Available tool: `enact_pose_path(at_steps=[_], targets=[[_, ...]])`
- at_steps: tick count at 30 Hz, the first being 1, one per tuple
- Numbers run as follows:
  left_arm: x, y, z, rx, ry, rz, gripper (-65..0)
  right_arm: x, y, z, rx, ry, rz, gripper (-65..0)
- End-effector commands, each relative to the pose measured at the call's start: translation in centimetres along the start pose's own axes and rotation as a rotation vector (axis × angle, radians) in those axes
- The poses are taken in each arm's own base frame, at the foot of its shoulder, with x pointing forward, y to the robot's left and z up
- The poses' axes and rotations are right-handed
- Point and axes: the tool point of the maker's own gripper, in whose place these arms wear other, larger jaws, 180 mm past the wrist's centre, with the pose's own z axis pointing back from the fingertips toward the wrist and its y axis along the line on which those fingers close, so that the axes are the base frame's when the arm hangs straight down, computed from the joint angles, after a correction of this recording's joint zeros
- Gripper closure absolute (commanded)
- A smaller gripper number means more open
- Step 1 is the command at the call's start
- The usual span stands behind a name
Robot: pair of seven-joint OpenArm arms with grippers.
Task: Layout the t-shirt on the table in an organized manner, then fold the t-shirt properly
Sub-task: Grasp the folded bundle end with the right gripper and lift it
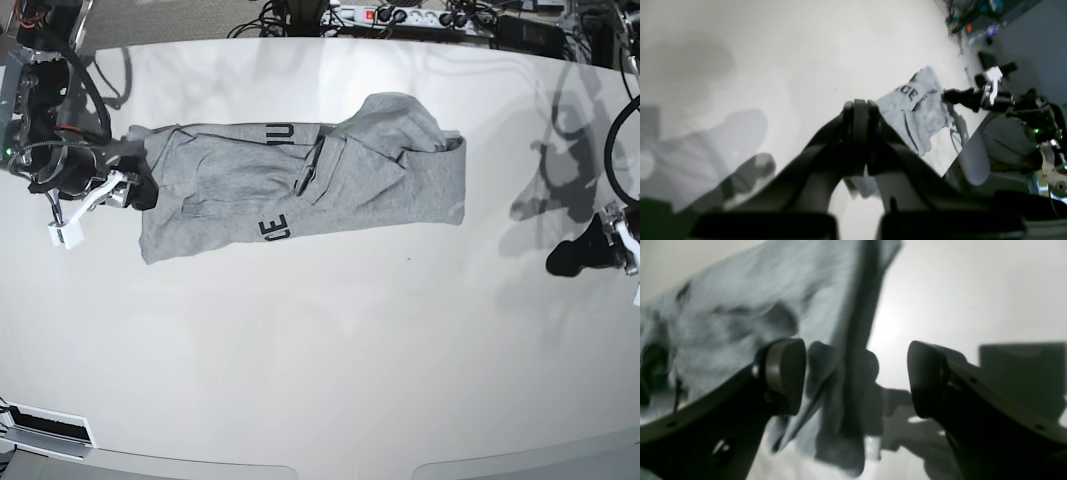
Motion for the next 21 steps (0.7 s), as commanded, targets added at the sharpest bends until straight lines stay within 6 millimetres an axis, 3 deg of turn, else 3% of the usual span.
enact_pose_path(at_steps=[1,8,14,17,21], targets=[[1.1,0.0,1.2,0.010,-0.019,-0.030,0.0,0.7,-0.3,0.2,0.009,-0.022,0.000,-48.6],[-0.2,0.5,1.7,0.028,0.000,-0.008,0.0,-1.2,0.0,-2.1,0.118,0.013,-0.132,-48.6],[-0.3,0.5,1.7,0.028,0.000,-0.006,0.0,-2.4,2.2,-2.3,0.220,0.080,-0.186,-45.2],[-0.1,0.4,1.7,0.022,-0.009,-0.005,0.0,-1.7,2.5,-2.2,0.228,0.062,-0.178,-29.7],[-0.2,0.4,1.7,0.023,-0.008,-0.005,0.0,-0.5,3.4,-1.5,0.259,0.053,-0.147,0.0]])
